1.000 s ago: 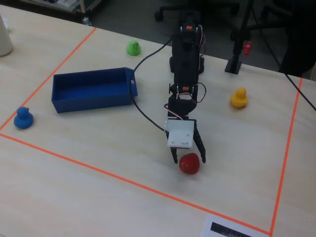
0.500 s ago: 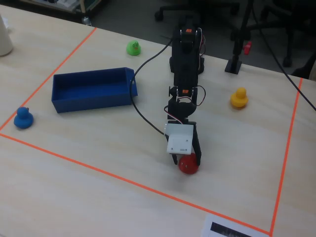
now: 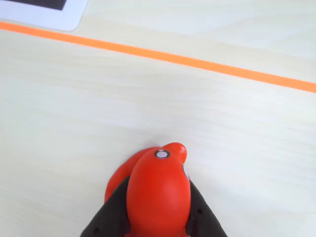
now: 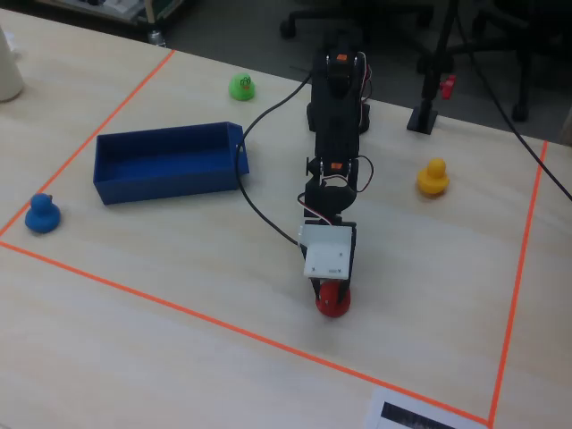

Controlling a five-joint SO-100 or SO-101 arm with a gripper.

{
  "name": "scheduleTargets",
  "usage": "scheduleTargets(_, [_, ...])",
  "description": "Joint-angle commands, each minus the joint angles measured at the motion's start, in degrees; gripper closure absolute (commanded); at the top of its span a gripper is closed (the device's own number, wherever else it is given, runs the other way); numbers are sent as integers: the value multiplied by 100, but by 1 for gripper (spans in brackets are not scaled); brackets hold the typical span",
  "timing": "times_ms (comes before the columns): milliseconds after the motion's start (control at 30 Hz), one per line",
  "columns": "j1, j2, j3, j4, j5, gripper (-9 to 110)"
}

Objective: Grasp red duck and put it into box.

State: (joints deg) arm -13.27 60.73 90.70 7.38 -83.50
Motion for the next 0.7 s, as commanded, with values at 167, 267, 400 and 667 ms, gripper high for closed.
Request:
scheduleTargets(167, [352,738,-334,422,176,101])
scheduleTargets(267, [642,1301,-703,1415,369,101])
scheduleTargets(400, [1257,2021,-1266,3032,589,101])
scheduleTargets(667, [3006,3270,-1538,4693,475,101])
